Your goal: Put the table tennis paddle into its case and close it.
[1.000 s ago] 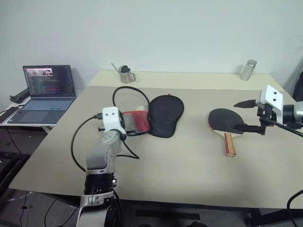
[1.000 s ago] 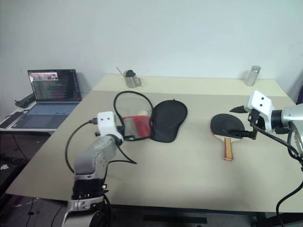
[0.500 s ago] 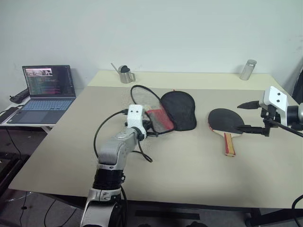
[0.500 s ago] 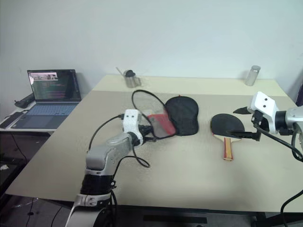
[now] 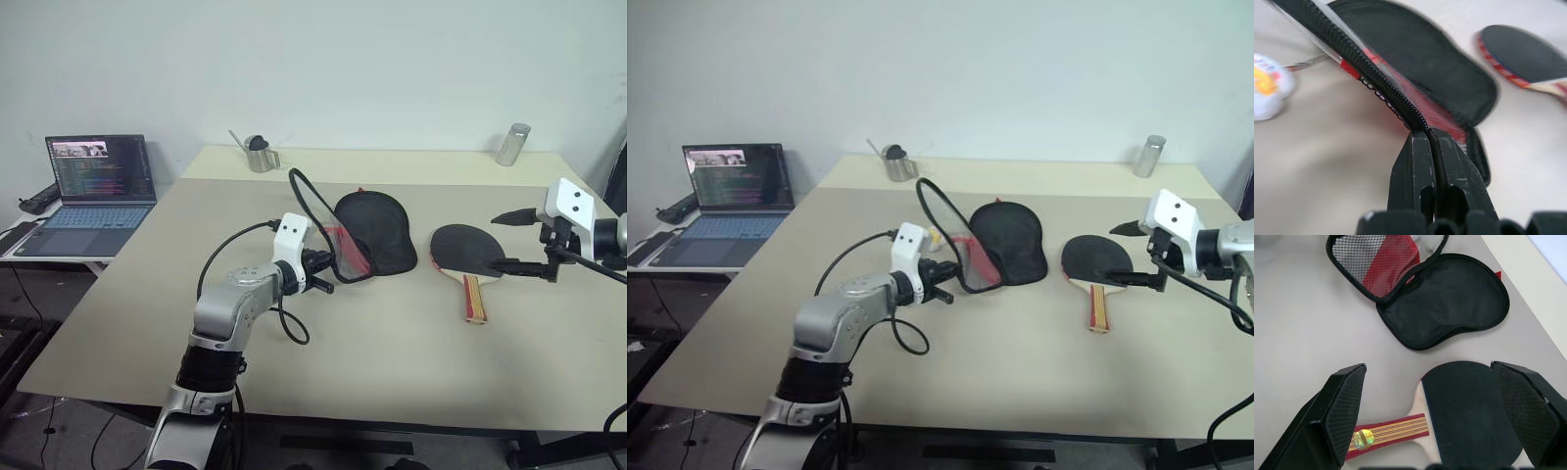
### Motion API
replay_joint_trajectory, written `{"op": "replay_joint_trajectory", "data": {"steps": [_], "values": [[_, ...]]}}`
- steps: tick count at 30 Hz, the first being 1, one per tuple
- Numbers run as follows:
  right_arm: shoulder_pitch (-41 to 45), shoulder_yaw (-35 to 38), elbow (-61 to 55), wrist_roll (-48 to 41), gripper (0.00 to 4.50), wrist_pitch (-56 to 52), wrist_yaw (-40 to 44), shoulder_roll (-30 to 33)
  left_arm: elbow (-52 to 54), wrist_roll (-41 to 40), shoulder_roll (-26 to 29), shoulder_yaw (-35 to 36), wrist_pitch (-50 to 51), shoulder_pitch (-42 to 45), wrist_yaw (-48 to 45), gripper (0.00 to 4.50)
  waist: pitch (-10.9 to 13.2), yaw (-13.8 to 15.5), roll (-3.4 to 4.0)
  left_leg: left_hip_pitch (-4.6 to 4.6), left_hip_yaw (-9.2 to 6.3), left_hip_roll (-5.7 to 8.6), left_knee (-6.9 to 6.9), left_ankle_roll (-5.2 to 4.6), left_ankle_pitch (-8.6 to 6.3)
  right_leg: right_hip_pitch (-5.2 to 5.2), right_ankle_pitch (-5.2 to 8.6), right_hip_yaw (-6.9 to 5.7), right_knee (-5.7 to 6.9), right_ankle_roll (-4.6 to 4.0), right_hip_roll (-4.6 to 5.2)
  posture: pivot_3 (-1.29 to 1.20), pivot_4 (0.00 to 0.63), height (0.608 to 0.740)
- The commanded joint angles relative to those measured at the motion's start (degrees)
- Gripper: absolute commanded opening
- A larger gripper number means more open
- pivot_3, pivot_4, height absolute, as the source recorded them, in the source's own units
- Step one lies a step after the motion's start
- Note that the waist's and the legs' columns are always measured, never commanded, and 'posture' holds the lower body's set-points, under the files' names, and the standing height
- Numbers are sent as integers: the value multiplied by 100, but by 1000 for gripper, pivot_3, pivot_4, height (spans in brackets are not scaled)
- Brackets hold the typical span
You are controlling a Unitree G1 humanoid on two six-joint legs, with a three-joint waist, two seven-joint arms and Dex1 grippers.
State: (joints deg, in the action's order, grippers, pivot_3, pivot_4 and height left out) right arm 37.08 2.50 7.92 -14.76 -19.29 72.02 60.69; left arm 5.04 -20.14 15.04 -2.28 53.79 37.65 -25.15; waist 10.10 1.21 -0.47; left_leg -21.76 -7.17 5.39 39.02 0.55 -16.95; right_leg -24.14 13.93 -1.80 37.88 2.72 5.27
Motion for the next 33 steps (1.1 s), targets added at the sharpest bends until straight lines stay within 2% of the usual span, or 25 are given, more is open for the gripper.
{"op": "replay_joint_trajectory", "data": {"steps": [1, 8, 14, 19, 22, 29, 33], "values": [[23, 258, -149, -98, 4500, 36, -42, 74, 510, -292, 171, -125, 120, -47, -418, 44, 0, -6, 0, 0, 0, 0, 0, 0, 0, 0, 0, 0, 0, 0, 0, 0, 150, 740], [76, 224, -99, -68, 4500, 66, -23, 33, 845, -587, 773, -169, 179, -278, -1047, 44, -1, -17, 1, 2, 1, -1, -2, 0, 0, 0, 0, 3, 1, 0, 0, 0, 150, 740], [200, 154, 1, -16, 4500, 116, -8, -22, 545, -451, 1259, -106, -160, -448, -1355, 44, 0, -22, 1, 2, 0, -1, -2, 0, 0, 0, 0, 2, 0, -1, -1, 0, 150, 740], [225, 119, 33, 3, 4500, 136, -3, -71, -570, 440, 1246, -21, -639, -218, -256, 44, 0, -17, 1, 4, -1, -1, -2, -1, 0, 1, 0, 2, 1, -1, -1, 0, 150, 740], [186, 116, -15, -9, 4500, 109, -2, -94, -850, 559, 1072, 78, -823, -115, 38, 44, 0, -21, 1, 3, -1, -1, -2, -1, 0, -1, 0, 3, 1, -1, 0, 0, 150, 740], [206, 85, -5, 0, 4500, 97, 17, -128, -895, 484, 994, 50, -1103, -114, -316, 44, 0, -3, 1, -3, -4, 0, -2, 0, 0, -2, 0, -2, -5, -1, 1, 0, 150, 740], [293, 34, 73, 33, 4500, 116, 21, -171, -779, 598, 1151, -281, -1325, -238, -785, 44, 0, -14, 1, -1, -3, 0, -2, 0, 0, -2, 0, -1, -3, -1, 1, 0, 150, 740]]}}
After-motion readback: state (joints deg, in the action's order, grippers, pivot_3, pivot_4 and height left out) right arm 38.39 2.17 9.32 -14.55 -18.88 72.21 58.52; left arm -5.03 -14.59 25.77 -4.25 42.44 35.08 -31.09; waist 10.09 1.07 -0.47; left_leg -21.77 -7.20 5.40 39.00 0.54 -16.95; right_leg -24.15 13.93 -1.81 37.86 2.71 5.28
